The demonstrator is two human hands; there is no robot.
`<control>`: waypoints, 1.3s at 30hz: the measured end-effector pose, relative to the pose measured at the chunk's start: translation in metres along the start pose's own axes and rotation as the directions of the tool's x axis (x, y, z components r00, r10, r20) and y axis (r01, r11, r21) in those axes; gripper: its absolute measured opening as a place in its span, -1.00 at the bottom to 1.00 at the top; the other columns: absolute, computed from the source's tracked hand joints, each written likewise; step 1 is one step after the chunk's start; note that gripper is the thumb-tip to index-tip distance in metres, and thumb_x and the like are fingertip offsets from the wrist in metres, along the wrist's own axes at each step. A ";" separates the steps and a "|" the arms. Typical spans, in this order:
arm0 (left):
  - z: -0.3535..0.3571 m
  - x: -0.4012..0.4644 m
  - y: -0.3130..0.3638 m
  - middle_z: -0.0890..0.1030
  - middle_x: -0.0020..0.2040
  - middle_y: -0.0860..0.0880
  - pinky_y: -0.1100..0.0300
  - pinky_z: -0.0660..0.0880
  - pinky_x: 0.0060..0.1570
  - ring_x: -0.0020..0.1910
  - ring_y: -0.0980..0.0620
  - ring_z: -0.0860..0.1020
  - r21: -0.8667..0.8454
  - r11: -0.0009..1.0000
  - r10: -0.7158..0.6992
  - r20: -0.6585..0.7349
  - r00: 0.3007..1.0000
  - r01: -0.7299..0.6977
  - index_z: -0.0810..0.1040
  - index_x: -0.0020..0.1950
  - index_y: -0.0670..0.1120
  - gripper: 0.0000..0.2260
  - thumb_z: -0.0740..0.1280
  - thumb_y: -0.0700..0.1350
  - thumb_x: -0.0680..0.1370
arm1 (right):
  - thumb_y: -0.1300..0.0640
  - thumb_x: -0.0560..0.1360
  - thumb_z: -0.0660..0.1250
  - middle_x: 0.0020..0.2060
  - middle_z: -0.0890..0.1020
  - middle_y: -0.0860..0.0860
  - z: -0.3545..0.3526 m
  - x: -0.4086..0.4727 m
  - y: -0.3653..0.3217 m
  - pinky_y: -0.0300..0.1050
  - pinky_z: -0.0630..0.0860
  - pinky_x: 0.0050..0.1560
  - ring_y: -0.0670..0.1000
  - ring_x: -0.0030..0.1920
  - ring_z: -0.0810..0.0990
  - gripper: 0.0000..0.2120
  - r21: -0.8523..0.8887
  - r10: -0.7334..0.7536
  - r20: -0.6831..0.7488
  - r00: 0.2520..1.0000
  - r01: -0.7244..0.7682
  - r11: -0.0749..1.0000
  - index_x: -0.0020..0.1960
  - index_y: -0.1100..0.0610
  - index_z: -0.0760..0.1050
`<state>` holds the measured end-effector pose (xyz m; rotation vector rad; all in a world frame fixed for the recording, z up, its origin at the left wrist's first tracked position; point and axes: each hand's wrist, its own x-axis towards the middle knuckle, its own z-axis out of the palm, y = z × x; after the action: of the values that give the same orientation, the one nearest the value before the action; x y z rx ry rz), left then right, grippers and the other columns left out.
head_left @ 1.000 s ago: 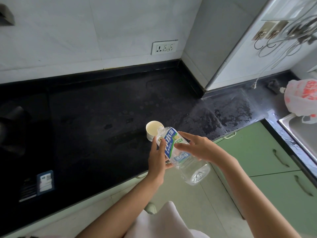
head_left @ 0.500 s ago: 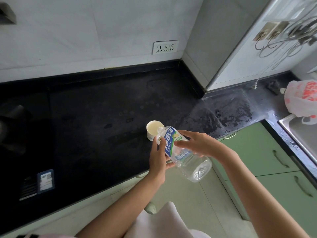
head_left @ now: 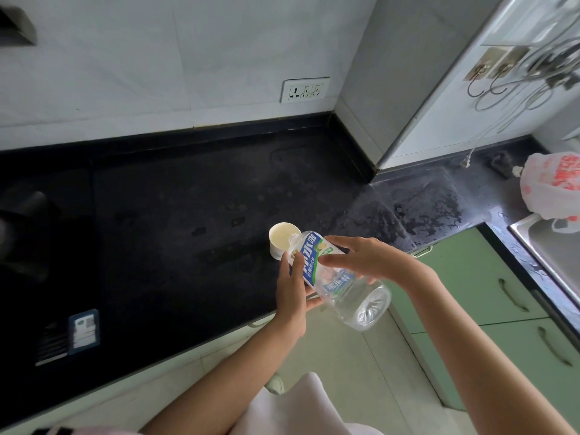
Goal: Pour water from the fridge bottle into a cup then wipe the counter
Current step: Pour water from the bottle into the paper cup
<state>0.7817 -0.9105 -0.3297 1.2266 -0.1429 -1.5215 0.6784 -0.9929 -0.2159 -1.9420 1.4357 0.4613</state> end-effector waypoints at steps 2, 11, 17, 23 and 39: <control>0.001 -0.001 0.001 0.62 0.19 -0.03 0.07 0.62 -0.26 0.00 -0.04 0.67 -0.015 1.000 0.001 0.002 1.000 -0.001 0.32 0.42 0.21 -0.62 0.20 0.16 0.60 | -0.37 0.41 0.21 -0.06 0.56 -0.21 -0.001 0.000 -0.001 -0.03 0.65 -0.09 -0.03 -0.17 0.66 -0.49 -0.009 -0.003 0.004 1.000 0.003 1.000 0.34 -0.39 0.26; 0.003 -0.007 0.005 0.62 0.20 0.00 0.08 0.63 -0.23 0.04 -0.02 0.66 -0.041 0.999 0.000 -0.004 1.000 0.000 0.33 0.41 0.22 -0.64 0.19 0.14 0.61 | -0.42 0.36 0.20 -0.25 0.50 -0.31 -0.006 -0.004 -0.005 -0.09 0.63 -0.11 -0.08 -0.21 0.65 -0.43 -0.037 -0.007 -0.015 1.000 0.007 0.999 0.35 -0.40 0.24; 0.002 -0.008 0.004 0.60 0.22 0.00 0.05 0.64 -0.17 0.07 -0.03 0.65 -0.022 1.000 -0.015 -0.013 1.000 0.014 0.31 0.42 0.24 -0.62 0.19 0.17 0.60 | -0.40 0.40 0.19 -0.06 0.51 -0.23 -0.005 -0.006 -0.006 -0.11 0.60 -0.09 -0.10 -0.19 0.63 -0.42 -0.058 -0.003 -0.028 1.000 0.002 0.998 0.40 -0.36 0.21; 0.001 -0.009 0.003 0.61 0.22 0.01 0.06 0.63 -0.18 0.08 -0.02 0.64 -0.002 1.000 -0.016 -0.012 1.000 0.016 0.30 0.42 0.25 -0.64 0.17 0.15 0.61 | -0.40 0.40 0.18 0.02 0.53 -0.22 -0.002 -0.008 -0.008 -0.12 0.59 -0.08 -0.14 -0.19 0.60 -0.45 -0.058 0.000 -0.045 0.999 -0.003 0.998 0.37 -0.39 0.22; -0.006 -0.007 0.006 0.63 0.18 0.03 0.09 0.62 -0.24 0.04 0.01 0.66 0.073 0.997 0.026 0.001 1.000 -0.026 0.33 0.40 0.23 -0.65 0.18 0.16 0.61 | -0.42 0.41 0.16 -0.17 0.49 -0.25 0.013 -0.003 0.000 -0.08 0.56 -0.04 -0.18 -0.28 0.54 -0.45 -0.024 -0.021 -0.090 0.996 0.019 1.000 0.38 -0.39 0.20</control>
<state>0.7892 -0.9040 -0.3240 1.2776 -0.2160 -1.5052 0.6790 -0.9815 -0.2230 -2.0173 1.4721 0.3869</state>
